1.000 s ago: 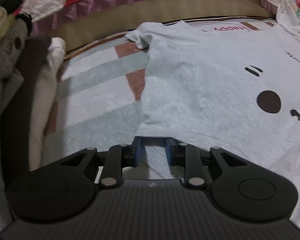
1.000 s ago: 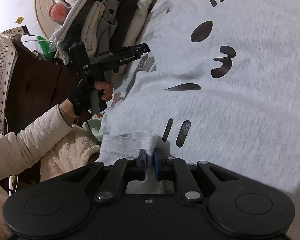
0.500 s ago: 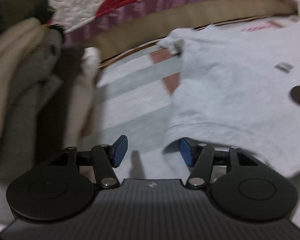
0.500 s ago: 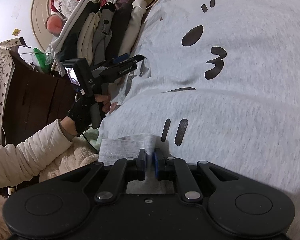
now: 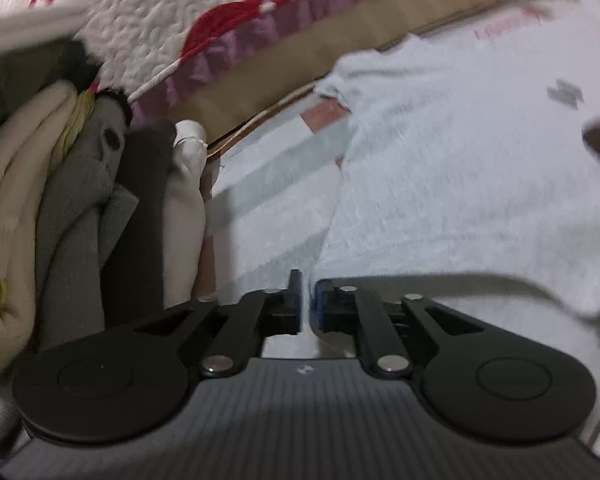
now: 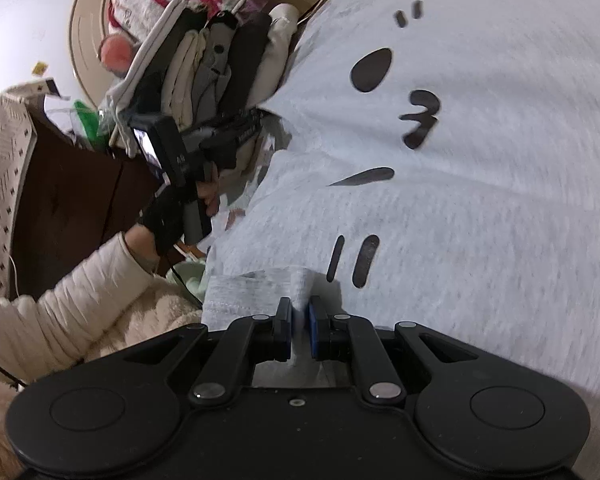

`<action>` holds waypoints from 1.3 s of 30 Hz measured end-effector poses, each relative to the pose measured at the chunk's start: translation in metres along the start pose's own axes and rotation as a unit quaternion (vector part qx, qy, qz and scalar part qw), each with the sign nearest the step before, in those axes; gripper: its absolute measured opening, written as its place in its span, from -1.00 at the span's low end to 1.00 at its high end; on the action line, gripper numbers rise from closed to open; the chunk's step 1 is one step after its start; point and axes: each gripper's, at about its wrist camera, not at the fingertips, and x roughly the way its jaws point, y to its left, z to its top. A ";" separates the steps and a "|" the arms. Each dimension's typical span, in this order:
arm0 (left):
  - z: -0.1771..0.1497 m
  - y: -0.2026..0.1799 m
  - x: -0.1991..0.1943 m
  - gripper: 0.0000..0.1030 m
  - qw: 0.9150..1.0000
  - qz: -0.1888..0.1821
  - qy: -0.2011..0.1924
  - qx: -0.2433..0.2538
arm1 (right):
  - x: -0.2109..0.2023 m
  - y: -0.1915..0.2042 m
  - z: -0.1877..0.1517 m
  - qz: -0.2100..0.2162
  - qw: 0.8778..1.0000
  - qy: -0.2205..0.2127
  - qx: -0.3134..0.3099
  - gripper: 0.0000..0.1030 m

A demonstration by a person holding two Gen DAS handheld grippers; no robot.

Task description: Fold clothes

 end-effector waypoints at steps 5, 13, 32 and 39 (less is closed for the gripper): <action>0.008 0.015 -0.018 -0.12 0.995 -0.057 0.032 -0.081 | -0.013 0.002 -0.001 0.018 0.999 -0.039 -0.011 -0.85; 0.011 0.042 -0.097 -0.14 0.944 -0.290 -0.031 -0.157 | -0.044 0.024 0.019 0.046 0.992 -0.097 -0.067 -0.86; 0.011 -0.027 -0.090 -0.89 0.794 -0.574 0.023 -0.200 | -0.058 0.063 0.067 0.039 0.981 -0.111 -0.156 -0.86; 0.057 -0.015 -0.101 -0.89 0.897 -0.420 -0.017 -0.136 | -0.098 0.053 0.074 -0.157 0.963 -0.159 -0.153 -0.77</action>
